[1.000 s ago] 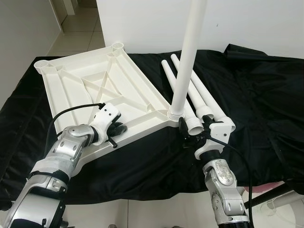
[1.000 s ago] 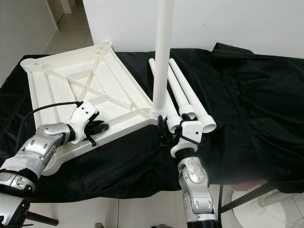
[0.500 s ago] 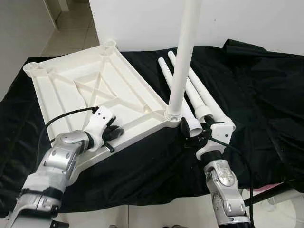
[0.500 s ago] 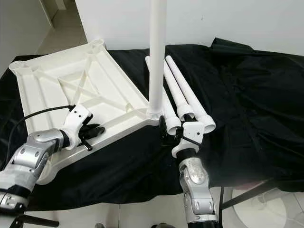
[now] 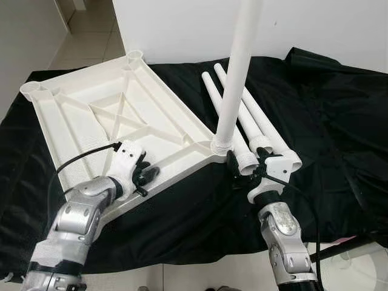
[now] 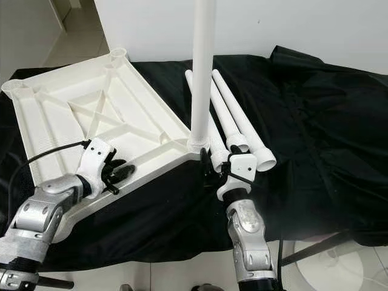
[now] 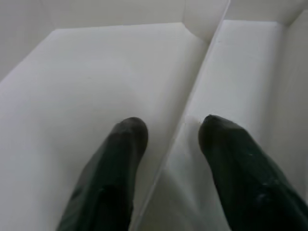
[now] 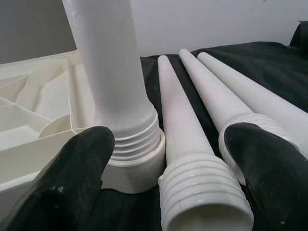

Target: Building children table

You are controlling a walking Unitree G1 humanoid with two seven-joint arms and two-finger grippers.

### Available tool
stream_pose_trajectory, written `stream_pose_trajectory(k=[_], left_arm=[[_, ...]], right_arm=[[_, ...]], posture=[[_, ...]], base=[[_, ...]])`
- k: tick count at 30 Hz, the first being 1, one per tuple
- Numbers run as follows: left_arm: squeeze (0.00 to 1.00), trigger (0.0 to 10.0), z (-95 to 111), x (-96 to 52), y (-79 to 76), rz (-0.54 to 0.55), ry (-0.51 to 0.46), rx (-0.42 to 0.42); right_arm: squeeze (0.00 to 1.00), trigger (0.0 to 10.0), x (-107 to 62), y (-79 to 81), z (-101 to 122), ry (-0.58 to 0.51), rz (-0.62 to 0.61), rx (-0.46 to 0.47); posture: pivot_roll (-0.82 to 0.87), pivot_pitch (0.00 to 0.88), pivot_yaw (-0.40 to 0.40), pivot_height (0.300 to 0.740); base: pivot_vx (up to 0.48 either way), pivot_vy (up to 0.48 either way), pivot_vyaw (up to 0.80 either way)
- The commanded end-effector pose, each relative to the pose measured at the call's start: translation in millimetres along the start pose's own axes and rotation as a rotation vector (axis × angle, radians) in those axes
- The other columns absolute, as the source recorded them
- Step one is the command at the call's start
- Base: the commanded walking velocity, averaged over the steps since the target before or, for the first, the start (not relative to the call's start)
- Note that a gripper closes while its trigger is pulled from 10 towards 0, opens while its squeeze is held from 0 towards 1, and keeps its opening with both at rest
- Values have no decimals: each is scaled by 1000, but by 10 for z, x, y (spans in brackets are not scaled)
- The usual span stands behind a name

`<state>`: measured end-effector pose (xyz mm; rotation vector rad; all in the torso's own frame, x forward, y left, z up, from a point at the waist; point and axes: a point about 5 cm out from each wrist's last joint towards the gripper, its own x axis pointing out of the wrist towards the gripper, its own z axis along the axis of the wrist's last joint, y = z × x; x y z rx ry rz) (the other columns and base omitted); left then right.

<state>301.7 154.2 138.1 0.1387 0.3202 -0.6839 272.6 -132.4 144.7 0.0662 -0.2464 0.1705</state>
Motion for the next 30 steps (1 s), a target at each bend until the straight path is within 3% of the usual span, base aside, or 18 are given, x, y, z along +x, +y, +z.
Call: stream_pose_trajectory(k=[1,2,3,4,12,20,22,23,24,26,30], left_arm=[[1000,10000,-154,-45,-65,-57,43,-9],[392,10000,-114,-68,-83,-83,23,24],[392,10000,-114,-68,-83,-83,23,24],[0,10000,-75,-96,-87,-116,3,52],[0,10000,118,-238,-16,-227,-84,123],[0,10000,331,-380,203,-209,-171,86],[0,10000,421,-440,352,-143,-204,84],[0,10000,421,-440,352,-143,-204,84],[0,10000,423,-472,523,-43,-189,95],[0,10000,423,-472,523,-43,-189,95],[0,10000,343,-509,721,86,-131,140]], right_arm=[[0,10000,-8,15,-24,5,9,3],[0,10000,-12,14,-25,6,8,2],[0,10000,-12,14,-25,6,8,2],[0,10000,-15,13,-27,6,7,2],[0,10000,5,28,-40,13,38,17],[0,10000,43,17,-36,20,76,19],[0,10000,65,0,-31,18,82,14],[0,10000,65,0,-31,18,82,14],[0,10000,104,-9,-25,17,95,6],[0,10000,104,-9,-25,17,95,6],[0,10000,187,-35,-21,17,102,-8]], posture=[[-42,115,3,740],[-42,117,3,740],[-42,117,3,740],[-43,118,5,740],[-40,117,5,740],[-42,115,6,740],[-39,112,5,740],[-39,112,5,740],[-37,112,3,740],[-37,112,3,740],[-31,111,-1,740]], base=[[0,0,0],[0,0,0],[0,0,0],[0,0,0],[0,0,0],[0,0,0],[0,0,0],[0,0,0],[0,0,0],[0,0,0],[0,0,0]])
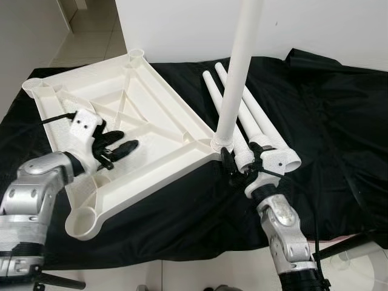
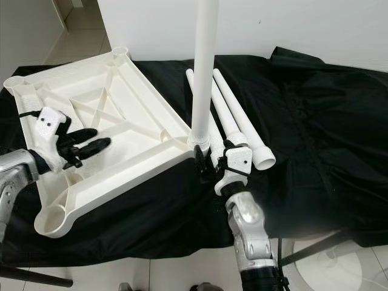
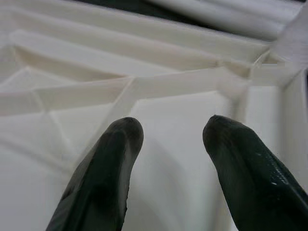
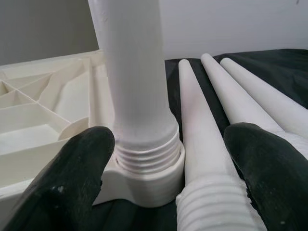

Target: Building children table

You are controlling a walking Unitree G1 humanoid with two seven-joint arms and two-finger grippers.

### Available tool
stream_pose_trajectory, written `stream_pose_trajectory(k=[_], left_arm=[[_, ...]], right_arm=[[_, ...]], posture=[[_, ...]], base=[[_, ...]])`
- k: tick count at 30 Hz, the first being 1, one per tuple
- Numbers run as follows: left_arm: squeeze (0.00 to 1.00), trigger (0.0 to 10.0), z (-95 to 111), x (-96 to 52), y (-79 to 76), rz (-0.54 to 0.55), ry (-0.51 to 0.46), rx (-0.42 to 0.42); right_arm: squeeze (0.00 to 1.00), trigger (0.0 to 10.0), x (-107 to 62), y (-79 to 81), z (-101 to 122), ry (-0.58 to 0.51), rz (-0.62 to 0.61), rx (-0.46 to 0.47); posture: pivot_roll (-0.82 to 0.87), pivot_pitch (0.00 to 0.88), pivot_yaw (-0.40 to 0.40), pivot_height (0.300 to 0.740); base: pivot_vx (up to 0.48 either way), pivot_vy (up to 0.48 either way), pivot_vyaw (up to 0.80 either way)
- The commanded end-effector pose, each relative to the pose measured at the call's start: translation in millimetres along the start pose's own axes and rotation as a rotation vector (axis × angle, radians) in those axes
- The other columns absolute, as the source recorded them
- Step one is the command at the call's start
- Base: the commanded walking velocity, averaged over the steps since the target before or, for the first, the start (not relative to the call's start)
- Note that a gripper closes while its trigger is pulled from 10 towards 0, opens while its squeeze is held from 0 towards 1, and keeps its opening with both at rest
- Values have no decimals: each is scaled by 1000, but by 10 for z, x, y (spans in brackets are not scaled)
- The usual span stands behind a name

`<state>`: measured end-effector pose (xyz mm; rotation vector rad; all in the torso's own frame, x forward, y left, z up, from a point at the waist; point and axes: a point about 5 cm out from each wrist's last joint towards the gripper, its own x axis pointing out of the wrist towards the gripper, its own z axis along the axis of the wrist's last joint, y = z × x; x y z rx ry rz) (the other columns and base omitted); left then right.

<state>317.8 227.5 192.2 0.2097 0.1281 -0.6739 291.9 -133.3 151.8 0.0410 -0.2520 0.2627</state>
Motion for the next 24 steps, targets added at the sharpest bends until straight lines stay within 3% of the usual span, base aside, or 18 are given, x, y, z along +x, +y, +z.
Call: stream_pose_trajectory(k=[1,6,11,19,24], left_arm=[[0,10000,-79,-24,66,65,50,38],[0,10000,-192,-71,64,49,129,108],[0,10000,-371,-103,-59,-29,229,197],[0,10000,-408,-97,-66,-46,248,238],[0,10000,-470,-88,-227,-147,258,242]], right_arm=[[0,10000,-2,2,-42,18,14,6],[0,10000,13,-14,-44,21,32,10],[0,10000,70,-29,-49,34,83,13],[0,10000,157,-60,-33,34,98,7],[0,10000,261,-86,-28,38,100,1]], posture=[[-28,109,-4,740],[-24,109,-8,740],[-20,110,-11,740],[-15,113,-14,740],[-12,114,-15,740]], base=[[0,0,0],[0,0,0],[0,0,0],[0,0,0],[0,0,0]])
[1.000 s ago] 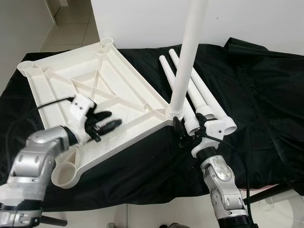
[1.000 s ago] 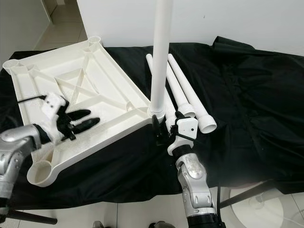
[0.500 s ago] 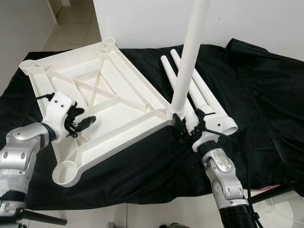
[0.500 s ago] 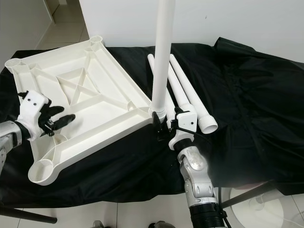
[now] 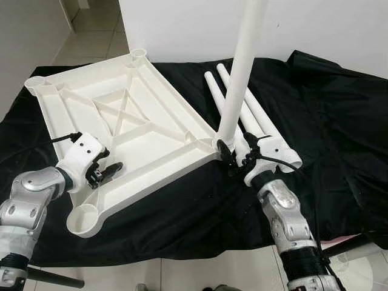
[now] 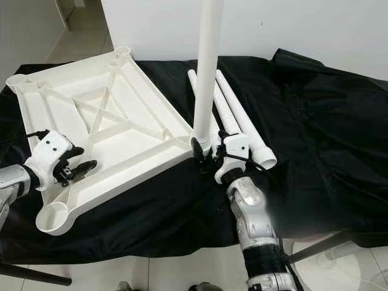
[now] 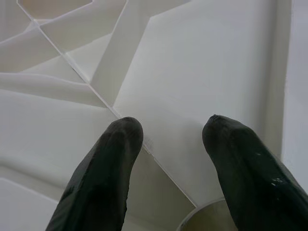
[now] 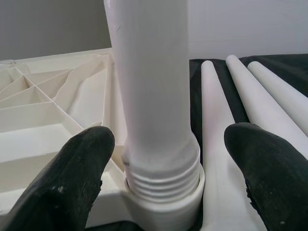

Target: Building children table

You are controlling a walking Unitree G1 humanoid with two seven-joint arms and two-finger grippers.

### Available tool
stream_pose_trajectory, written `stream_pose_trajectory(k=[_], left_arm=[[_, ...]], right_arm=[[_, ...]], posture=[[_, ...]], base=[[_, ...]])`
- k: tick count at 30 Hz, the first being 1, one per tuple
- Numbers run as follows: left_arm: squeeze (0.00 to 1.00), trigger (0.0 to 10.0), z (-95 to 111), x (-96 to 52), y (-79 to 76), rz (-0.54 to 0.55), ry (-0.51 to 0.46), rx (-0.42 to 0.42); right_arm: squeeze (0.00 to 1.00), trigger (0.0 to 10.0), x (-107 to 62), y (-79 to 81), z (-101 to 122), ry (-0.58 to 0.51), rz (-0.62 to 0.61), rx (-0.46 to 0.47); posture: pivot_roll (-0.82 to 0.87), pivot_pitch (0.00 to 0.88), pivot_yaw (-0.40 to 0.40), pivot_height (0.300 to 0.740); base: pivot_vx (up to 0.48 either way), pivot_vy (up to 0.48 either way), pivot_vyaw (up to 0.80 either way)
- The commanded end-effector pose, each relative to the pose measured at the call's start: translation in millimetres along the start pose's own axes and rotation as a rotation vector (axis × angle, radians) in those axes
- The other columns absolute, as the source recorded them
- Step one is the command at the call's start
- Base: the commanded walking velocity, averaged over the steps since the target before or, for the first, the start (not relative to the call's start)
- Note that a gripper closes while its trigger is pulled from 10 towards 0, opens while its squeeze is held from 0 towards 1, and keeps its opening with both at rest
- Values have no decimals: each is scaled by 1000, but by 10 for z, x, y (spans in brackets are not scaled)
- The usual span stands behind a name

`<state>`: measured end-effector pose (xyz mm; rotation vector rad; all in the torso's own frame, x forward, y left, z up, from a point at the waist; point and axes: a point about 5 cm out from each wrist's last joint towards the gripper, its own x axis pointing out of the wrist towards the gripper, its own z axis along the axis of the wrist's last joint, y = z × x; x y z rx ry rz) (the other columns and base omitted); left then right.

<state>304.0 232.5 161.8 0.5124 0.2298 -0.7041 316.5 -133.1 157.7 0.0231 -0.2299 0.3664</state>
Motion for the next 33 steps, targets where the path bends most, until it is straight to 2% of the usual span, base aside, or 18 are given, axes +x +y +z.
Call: stream_pose_trajectory(k=[1,2,6,11,18,20,24,31,33], left_arm=[[0,10000,-124,33,-235,-155,49,2],[0,10000,-133,45,-316,-194,45,1],[0,10000,-143,62,-415,-241,42,-9],[0,10000,-85,67,-643,-360,16,-21],[0,10000,18,124,-790,-412,-27,-32],[0,10000,71,168,-852,-423,-42,-22],[0,10000,135,223,-907,-427,-63,-26],[0,10000,176,265,-950,-419,-81,-26],[0,10000,190,325,-840,-311,-90,-20]], right_arm=[[0,10000,50,-35,-23,13,-4,10],[0,10000,99,-39,-27,17,8,10],[0,10000,160,-36,-38,26,29,13],[0,10000,305,-2,-75,64,85,-10],[0,10000,526,118,-65,99,200,-33],[0,10000,649,157,-24,101,238,-56],[0,10000,777,184,44,89,249,-64],[0,10000,815,152,68,70,193,-52],[0,10000,766,70,47,39,108,-32]], posture=[[-12,113,-12,740],[-8,109,-13,740],[-5,104,-13,740],[3,90,-9,740],[0,74,-6,740],[1,66,-6,740],[4,54,-5,740],[16,47,-14,740],[21,50,-19,740]], base=[[0,0,0],[0,0,0],[0,0,0],[0,0,0],[0,0,0],[0,0,0],[0,0,0],[0,0,0],[0,0,0]])
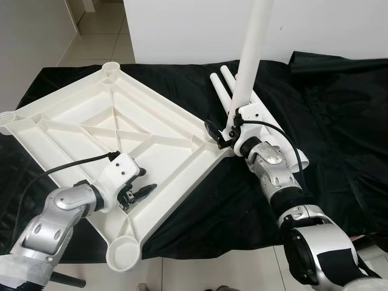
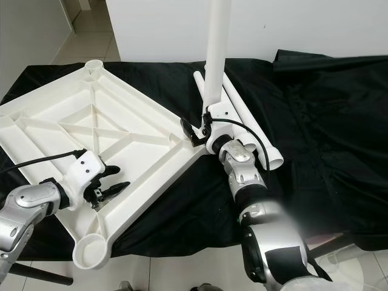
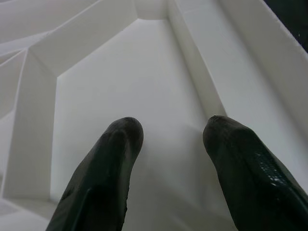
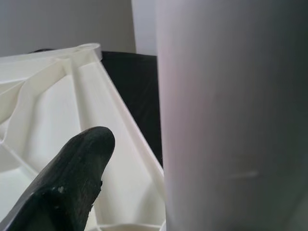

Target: Building children table

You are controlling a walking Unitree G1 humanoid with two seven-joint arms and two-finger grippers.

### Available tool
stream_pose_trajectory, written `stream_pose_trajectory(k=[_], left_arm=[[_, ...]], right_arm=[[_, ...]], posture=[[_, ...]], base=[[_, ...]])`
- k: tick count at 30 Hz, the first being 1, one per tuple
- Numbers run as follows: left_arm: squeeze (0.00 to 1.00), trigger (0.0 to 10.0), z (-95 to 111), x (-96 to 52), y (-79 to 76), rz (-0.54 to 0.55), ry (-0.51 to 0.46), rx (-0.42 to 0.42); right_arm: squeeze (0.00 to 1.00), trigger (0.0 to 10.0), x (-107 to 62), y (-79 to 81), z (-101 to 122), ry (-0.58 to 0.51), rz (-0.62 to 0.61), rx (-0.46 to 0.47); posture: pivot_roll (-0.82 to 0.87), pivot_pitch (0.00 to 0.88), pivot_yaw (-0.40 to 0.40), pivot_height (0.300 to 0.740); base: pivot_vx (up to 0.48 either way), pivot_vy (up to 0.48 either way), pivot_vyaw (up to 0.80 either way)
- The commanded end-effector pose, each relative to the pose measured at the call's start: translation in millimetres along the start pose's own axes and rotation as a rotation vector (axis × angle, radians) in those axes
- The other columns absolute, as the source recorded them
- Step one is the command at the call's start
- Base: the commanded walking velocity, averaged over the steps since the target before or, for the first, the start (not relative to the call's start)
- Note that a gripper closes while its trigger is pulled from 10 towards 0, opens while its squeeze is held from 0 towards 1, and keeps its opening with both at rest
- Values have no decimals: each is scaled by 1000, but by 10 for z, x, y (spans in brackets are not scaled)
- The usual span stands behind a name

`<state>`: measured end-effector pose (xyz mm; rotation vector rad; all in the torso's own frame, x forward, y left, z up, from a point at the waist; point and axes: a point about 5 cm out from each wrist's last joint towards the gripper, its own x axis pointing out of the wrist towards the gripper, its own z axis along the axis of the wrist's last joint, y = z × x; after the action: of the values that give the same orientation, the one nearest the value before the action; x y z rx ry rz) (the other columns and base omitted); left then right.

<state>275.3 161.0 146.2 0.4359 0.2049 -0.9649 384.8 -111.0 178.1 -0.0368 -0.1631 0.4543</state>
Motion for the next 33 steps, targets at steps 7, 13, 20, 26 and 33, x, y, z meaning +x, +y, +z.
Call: stream_pose_trajectory(k=[7,13,20,26,33], left_arm=[[0,10000,26,35,272,178,-64,-27],[0,10000,59,-76,455,273,-99,-23],[0,10000,39,-243,514,288,-152,-75],[0,10000,0,-404,422,190,-181,-78],[0,10000,-78,-572,321,100,-170,-56]], right_arm=[[0,10000,-300,-35,-103,-156,-199,46],[0,10000,-616,-80,-97,-268,-300,31],[0,10000,-1020,-106,-109,-297,-376,-26],[0,10000,-1270,-97,-123,-278,-418,-36],[0,10000,-1443,-89,-148,-242,-438,-40]], posture=[[7,57,-20,740],[-6,72,-11,740],[-19,104,-1,740],[-22,136,6,740],[-17,145,14,740]], base=[[0,0,0],[0,0,0],[0,0,0],[0,0,0],[0,0,0]])
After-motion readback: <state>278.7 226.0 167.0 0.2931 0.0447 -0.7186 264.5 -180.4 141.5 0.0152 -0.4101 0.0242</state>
